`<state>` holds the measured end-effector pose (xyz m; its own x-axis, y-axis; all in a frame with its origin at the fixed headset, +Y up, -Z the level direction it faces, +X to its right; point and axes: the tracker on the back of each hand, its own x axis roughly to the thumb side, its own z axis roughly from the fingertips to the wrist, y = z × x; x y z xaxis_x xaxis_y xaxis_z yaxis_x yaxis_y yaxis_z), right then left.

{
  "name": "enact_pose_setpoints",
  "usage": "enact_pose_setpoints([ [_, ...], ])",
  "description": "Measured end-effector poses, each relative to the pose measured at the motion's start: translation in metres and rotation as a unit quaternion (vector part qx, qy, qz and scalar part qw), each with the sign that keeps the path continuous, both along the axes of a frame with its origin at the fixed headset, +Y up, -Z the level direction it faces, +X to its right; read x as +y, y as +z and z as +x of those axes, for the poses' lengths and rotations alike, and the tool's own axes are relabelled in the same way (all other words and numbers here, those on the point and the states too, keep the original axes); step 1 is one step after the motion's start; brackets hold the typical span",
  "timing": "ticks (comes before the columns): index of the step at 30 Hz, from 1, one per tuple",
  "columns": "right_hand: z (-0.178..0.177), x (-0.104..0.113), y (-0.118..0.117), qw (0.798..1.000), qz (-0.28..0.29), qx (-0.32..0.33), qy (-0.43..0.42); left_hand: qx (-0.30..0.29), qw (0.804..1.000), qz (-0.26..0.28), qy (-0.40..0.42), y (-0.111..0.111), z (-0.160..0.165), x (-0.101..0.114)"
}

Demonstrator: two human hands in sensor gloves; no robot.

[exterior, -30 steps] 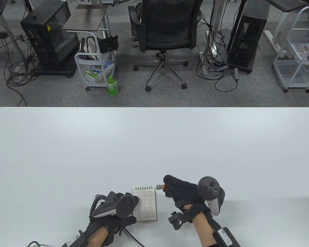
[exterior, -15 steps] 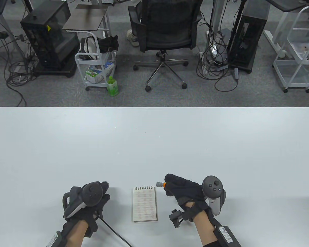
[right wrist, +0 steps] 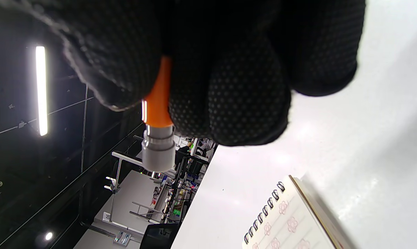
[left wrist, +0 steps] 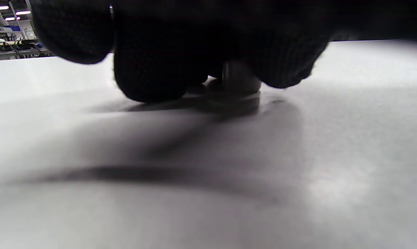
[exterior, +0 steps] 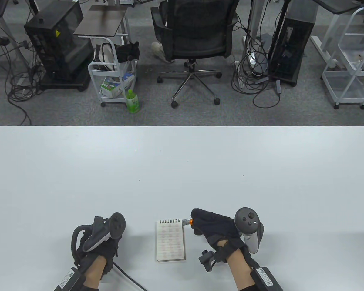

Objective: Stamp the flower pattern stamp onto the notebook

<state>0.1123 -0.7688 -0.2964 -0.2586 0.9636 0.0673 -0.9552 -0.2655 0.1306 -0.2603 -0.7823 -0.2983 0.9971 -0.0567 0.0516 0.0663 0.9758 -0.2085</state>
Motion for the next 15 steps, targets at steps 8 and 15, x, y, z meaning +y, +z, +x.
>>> enact_pose_setpoints([
  [8,0.001,-0.001,0.001,1.0,-0.003,0.004,0.008,0.001,1.0,0.019,0.001,-0.004,0.004,-0.003],
  [15,-0.001,-0.001,0.001,1.0,-0.014,0.001,-0.003,0.019,0.997,0.04,0.068,-0.006,-0.009,0.002],
])
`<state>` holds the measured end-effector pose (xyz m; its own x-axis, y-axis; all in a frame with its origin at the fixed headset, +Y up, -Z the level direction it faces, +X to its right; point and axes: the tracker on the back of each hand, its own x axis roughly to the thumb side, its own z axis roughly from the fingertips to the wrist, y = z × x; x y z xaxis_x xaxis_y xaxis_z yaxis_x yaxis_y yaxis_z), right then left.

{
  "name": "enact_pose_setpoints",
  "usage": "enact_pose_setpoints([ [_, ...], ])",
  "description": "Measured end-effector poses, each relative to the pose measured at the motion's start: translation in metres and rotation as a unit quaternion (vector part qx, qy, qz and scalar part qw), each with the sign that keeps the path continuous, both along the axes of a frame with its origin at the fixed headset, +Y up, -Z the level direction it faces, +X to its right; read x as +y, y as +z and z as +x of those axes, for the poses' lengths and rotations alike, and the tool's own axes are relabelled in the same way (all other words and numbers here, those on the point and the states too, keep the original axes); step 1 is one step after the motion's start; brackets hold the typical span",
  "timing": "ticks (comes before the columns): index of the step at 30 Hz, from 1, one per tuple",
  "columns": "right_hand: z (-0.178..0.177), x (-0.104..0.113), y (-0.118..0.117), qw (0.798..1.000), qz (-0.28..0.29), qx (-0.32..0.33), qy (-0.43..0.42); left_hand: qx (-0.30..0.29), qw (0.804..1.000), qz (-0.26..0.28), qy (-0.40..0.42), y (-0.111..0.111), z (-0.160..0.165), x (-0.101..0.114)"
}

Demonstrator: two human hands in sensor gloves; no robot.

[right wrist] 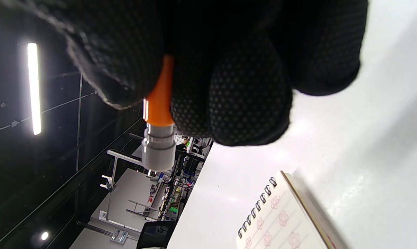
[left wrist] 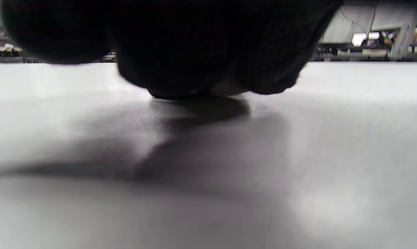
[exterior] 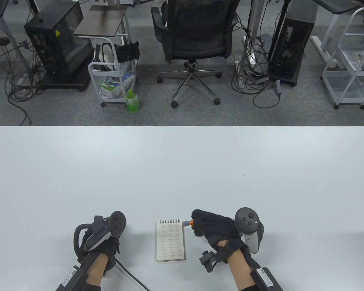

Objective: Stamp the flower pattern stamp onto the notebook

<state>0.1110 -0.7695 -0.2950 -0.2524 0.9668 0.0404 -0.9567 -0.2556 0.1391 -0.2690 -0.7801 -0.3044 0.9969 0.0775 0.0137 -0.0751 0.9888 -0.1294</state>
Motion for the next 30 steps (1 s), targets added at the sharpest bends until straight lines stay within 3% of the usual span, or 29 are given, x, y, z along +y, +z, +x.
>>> enact_pose_setpoints([
  [7,-0.004,0.0,0.001,0.999,-0.015,-0.009,-0.028,0.01,0.975,0.053,0.216,0.008,-0.014,0.017],
  [9,-0.006,0.001,0.001,0.999,-0.016,-0.009,-0.032,0.002,0.954,0.06,0.294,0.009,-0.012,0.02],
  [12,-0.012,0.004,0.003,0.999,-0.014,-0.004,-0.045,-0.001,0.889,0.065,0.454,0.012,-0.003,0.022],
  [14,-0.015,0.007,0.005,0.999,-0.009,-0.003,-0.053,-0.013,0.855,0.065,0.514,0.013,0.005,0.023],
  [16,-0.02,0.011,0.007,0.998,-0.001,0.0,-0.059,-0.03,0.836,0.055,0.545,0.015,0.016,0.023],
  [20,-0.031,0.016,0.008,0.998,0.01,0.016,-0.06,-0.053,0.82,0.043,0.568,0.019,0.036,0.021],
  [30,-0.049,0.014,0.008,0.997,0.009,0.049,-0.05,-0.057,0.818,0.028,0.572,0.021,0.05,0.017],
])
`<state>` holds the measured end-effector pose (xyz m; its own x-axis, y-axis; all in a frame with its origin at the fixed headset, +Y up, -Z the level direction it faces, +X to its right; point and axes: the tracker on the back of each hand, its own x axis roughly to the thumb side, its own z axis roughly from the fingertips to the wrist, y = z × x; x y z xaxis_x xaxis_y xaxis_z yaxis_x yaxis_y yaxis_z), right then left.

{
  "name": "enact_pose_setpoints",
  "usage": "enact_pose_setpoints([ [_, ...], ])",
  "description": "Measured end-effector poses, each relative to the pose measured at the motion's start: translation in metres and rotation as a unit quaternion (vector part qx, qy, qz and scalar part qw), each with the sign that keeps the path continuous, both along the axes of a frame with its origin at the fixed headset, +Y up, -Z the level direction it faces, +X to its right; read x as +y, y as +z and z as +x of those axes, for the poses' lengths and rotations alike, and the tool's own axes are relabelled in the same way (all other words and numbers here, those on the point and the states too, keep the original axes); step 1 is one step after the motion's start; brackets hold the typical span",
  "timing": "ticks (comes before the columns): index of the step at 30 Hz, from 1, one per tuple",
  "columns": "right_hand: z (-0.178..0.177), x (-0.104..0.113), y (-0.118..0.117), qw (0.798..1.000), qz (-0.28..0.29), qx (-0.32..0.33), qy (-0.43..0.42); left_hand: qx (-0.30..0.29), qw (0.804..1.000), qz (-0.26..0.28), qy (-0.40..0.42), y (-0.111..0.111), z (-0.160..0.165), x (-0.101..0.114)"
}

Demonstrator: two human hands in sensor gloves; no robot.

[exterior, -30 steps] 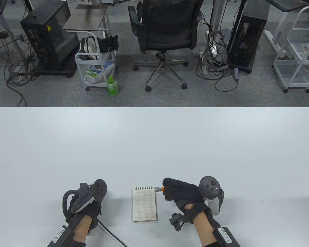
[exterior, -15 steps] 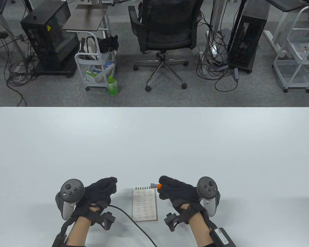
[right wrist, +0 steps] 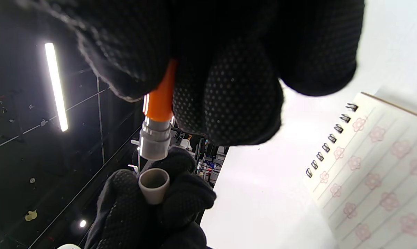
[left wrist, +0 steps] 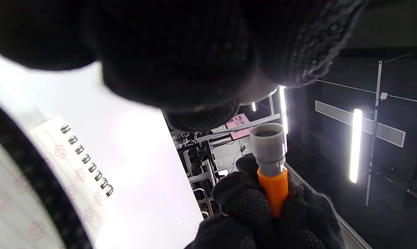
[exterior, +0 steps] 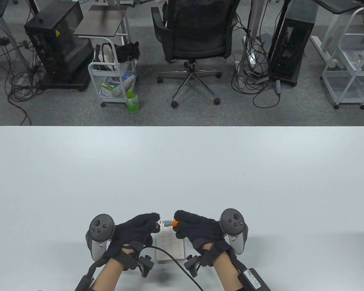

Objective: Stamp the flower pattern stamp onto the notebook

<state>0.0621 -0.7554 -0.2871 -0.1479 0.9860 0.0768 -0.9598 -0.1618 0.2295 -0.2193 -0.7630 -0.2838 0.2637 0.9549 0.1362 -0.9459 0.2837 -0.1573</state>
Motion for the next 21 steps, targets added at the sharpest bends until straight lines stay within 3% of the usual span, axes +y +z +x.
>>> enact_pose_setpoints([
  [11,-0.01,-0.001,0.001,1.0,-0.002,0.019,0.008,-0.016,1.0,-0.005,0.005,0.002,0.006,0.001],
  [21,-0.013,0.008,0.007,0.997,0.047,-0.008,0.063,-0.01,1.0,0.011,-0.027,0.002,0.01,0.003],
])
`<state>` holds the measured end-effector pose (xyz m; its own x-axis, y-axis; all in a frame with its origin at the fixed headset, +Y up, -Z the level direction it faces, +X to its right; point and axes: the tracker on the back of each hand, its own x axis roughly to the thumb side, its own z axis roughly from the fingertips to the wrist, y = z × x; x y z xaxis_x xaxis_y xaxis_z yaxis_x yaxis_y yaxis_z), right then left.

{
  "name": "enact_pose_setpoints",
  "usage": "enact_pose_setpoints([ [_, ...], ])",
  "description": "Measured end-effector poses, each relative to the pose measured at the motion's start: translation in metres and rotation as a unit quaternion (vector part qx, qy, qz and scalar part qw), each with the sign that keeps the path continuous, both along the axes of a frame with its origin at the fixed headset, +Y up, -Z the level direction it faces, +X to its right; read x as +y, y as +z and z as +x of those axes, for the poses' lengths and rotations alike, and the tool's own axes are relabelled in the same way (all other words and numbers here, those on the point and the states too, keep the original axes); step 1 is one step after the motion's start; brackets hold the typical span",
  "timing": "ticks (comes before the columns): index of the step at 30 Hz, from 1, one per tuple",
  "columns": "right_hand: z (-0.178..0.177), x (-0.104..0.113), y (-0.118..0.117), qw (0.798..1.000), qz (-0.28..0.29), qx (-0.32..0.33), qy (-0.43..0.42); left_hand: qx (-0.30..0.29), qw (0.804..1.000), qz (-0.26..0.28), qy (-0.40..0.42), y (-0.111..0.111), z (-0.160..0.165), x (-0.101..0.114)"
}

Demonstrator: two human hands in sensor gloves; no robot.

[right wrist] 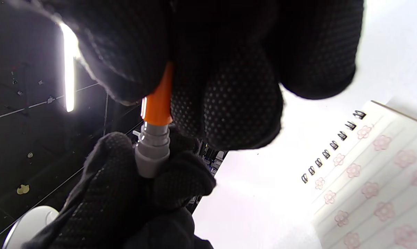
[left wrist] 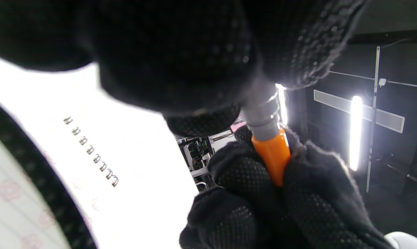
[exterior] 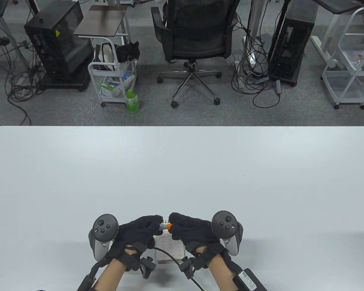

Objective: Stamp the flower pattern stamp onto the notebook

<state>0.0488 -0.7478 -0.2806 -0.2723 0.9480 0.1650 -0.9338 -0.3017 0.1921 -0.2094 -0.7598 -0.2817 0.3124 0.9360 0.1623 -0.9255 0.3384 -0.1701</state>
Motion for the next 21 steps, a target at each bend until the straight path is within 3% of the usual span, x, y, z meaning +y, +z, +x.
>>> enact_pose_setpoints([
  [21,-0.0007,-0.0048,0.0,1.0,-0.015,0.005,-0.006,-0.015,0.999,0.01,-0.04,-0.0002,0.006,0.0],
])
